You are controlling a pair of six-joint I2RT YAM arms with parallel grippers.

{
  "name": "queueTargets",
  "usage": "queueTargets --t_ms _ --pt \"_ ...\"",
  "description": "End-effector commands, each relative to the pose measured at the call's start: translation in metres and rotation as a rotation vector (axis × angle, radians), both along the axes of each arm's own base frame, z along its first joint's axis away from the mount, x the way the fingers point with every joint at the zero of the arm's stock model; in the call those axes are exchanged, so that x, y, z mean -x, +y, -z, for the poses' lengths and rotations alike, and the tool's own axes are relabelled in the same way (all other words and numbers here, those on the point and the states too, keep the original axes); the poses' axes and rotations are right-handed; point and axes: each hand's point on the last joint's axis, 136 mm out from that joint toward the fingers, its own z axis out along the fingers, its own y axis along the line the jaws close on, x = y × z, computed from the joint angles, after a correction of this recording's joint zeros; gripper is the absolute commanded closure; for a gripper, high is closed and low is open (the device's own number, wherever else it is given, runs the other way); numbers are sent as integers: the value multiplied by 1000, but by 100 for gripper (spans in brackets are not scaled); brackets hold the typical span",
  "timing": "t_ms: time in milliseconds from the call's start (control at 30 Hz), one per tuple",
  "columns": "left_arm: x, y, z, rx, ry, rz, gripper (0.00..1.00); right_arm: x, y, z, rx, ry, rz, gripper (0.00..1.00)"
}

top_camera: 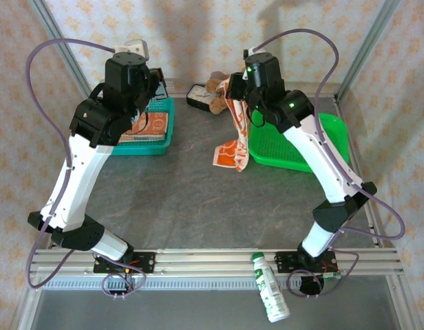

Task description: Fold and stack the towels

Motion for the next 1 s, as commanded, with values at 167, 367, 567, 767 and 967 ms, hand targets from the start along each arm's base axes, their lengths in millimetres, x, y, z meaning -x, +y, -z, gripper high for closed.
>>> queueTargets --t_ms 167,367,567,767,967 --pt "8 3 87 3 161 -22 99 22 13 56 -79 145 -43 100" --pt "24 14 141 -12 267 -45 75 34 46 73 -82 183 -89 100" --pt "40 18 191 0 370 -44 62 59 41 136 -89 322 -38 100" --pt "50 -3 252 116 493 3 55 106 -28 229 -9 430 136 100" --pt "63 -44 314 135 610 58 54 150 -71 305 34 552 216 100"
